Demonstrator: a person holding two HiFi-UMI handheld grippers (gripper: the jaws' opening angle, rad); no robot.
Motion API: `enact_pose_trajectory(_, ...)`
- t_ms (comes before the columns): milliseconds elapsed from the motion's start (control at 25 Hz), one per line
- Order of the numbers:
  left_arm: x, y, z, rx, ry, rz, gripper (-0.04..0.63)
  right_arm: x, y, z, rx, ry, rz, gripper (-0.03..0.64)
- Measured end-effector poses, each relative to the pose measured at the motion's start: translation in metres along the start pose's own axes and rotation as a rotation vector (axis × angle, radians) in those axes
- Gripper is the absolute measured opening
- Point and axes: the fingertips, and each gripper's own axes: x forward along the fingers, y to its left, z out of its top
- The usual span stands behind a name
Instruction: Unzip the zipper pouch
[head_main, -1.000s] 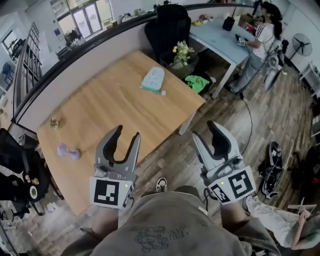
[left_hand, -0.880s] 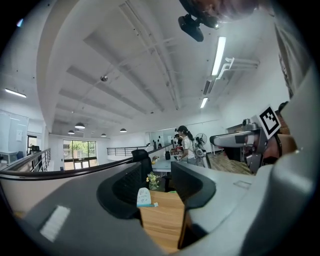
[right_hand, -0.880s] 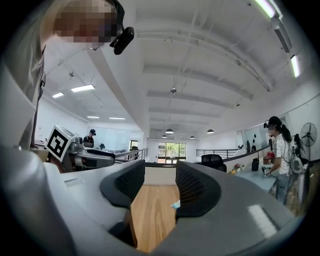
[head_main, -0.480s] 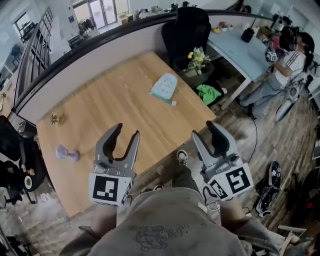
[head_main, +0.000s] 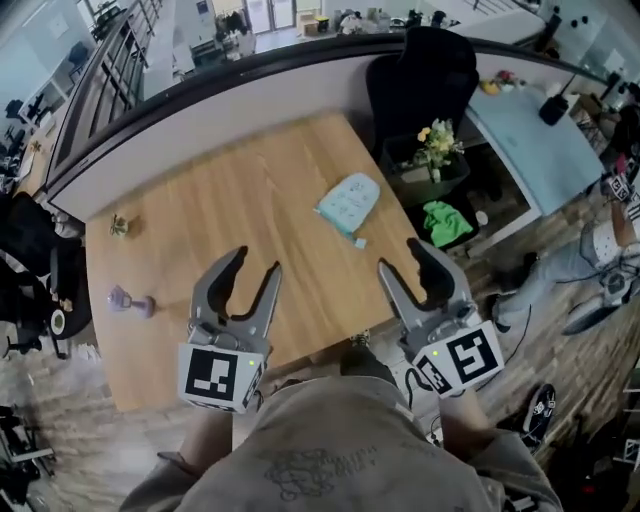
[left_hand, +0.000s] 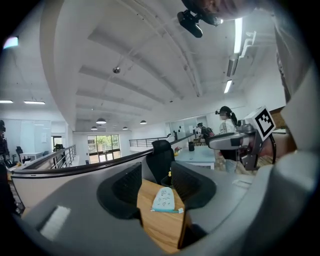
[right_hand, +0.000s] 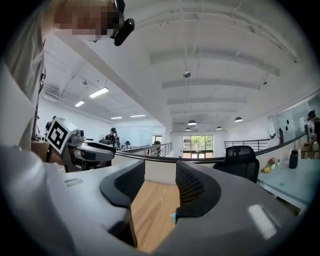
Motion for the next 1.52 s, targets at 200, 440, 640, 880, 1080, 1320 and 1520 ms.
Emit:
enact_pose_trajectory(200, 0.048, -0.005, 0.009, -0.003, 0.033, 0.097, 0.173, 0.030, -0.057, 0.001, -0.008, 0.006, 0.109, 0.179)
enact_pose_trajectory(440, 0.085, -0.012, 0.008, -0.027, 0.072, 0.218, 0.173, 0.060, -0.101, -0.010, -0.024, 0.028, 0.248, 0.179)
enact_pose_trajectory(640, 0.098, -0.013, 0.002, -0.035, 0.104, 0.279, 0.173, 0.080, -0.119, -0.021, -0.021, 0.042, 0.317, 0.179)
enact_pose_trajectory(880, 0.103, -0.001, -0.008, -0.061, 0.117, 0.304, 0.179, 0.100, -0.117, -0.036, -0.021, 0.098, 0.367, 0.179)
enact_pose_trajectory(1080, 0.107, 0.016, -0.018, -0.076, 0.118, 0.280, 0.183, 0.117, -0.098, -0.054, -0.062, 0.175, 0.426, 0.179)
enact_pose_trajectory(1320, 0.116, 0.033, -0.040, -0.105, 0.152, 0.266, 0.183, 0.153, -0.097, -0.083, -0.228, 0.308, 0.470, 0.179)
enact_pose_trajectory(1520, 0.131, 0.050, -0.061, -0.133, 0.191, 0.262, 0.183, 0.199, -0.098, -0.122, -0.402, 0.415, 0.529, 0.179)
